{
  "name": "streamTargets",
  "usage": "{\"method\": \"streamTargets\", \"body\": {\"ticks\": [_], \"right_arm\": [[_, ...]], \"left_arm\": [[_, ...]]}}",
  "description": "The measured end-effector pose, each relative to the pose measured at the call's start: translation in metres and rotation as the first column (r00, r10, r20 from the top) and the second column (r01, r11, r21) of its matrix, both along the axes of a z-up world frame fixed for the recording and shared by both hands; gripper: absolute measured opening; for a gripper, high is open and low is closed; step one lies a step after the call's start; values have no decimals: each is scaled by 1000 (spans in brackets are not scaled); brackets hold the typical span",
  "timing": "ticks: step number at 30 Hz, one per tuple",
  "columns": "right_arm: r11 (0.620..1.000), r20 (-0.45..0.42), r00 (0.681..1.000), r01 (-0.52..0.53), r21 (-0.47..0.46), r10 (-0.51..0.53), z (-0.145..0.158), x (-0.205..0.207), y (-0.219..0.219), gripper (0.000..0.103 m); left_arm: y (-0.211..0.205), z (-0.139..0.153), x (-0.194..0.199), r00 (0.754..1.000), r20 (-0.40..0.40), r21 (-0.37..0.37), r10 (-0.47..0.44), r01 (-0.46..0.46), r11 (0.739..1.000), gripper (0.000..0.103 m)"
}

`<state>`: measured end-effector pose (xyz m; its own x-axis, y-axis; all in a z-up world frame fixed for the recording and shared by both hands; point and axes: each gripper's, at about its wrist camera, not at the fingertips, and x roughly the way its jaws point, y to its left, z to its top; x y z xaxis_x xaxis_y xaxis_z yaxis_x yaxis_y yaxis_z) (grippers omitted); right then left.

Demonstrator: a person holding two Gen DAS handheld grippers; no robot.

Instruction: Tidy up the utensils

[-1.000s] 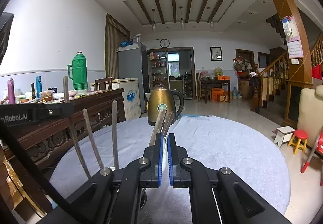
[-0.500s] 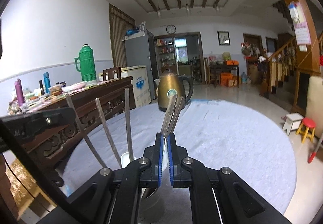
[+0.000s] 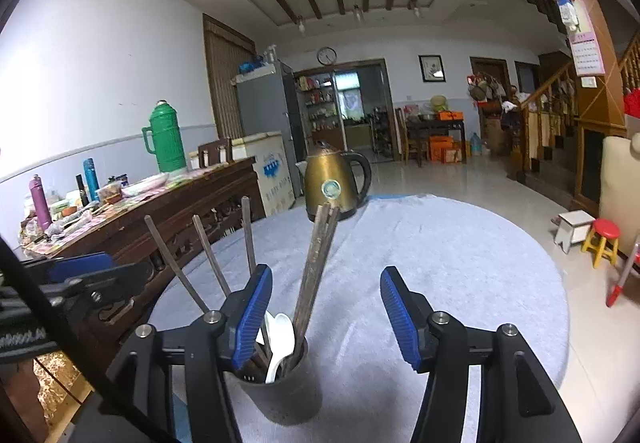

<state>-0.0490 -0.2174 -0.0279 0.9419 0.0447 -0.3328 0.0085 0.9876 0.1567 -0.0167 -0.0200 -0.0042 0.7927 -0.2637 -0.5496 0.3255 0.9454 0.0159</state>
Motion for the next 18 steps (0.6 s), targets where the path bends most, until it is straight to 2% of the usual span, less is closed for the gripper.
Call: {"method": "streamTargets", "body": {"ticks": [6,10,18], "right_arm": [[1000,-64,998,0,4,0,17,-16,-3,77],[1000,-122,992,11,-23,-14,26,-26,-2,79],[1000,-244,970,3,2,-3,39,-41,-8,83]], "left_arm": [[2,5,-13,999,-29,51,36,-34,998,78],[3,8,-21,997,-42,76,59,-55,996,79],[7,11,-29,992,-77,118,98,-89,989,82]]}}
